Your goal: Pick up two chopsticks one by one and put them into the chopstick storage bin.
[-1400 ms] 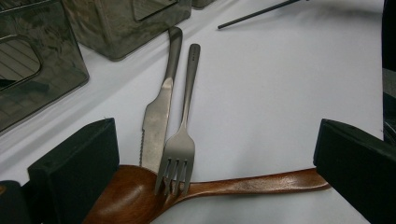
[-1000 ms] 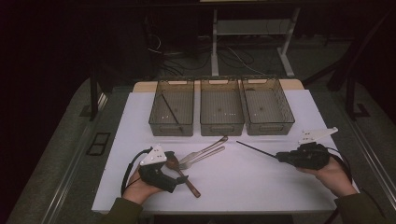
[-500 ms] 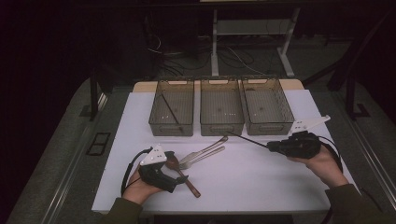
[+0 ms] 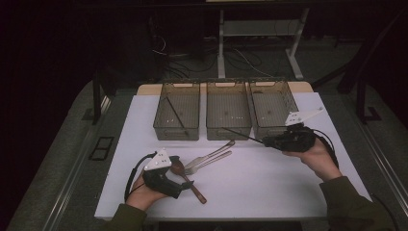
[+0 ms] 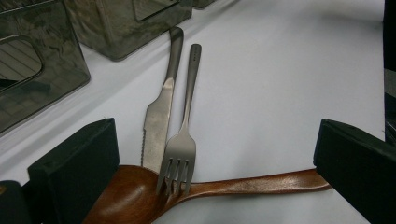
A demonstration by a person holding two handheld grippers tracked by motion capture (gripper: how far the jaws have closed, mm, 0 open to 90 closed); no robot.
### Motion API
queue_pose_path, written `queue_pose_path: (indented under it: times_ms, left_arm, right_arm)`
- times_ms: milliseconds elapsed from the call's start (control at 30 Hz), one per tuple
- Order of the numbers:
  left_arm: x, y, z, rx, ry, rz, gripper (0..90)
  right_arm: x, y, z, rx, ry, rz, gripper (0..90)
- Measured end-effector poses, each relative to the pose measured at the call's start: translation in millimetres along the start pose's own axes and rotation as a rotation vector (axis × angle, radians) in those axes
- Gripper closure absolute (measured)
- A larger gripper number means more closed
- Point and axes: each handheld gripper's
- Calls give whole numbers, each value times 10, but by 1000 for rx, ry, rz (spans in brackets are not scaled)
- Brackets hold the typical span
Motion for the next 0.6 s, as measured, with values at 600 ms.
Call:
queue_pose_path:
  times_ms: [600]
  left_arm:
    - [3,-8,-9,2,-2,3,0]
  right_arm:
    - [-514,384,163,-1,-2,18,849]
Point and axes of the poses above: each handheld gripper's, and its own axes: y roughly forward along the jaws, x roughly out of its underside, z roughly to its right, and after that the axes turned 11 degrees about -x, right-handed
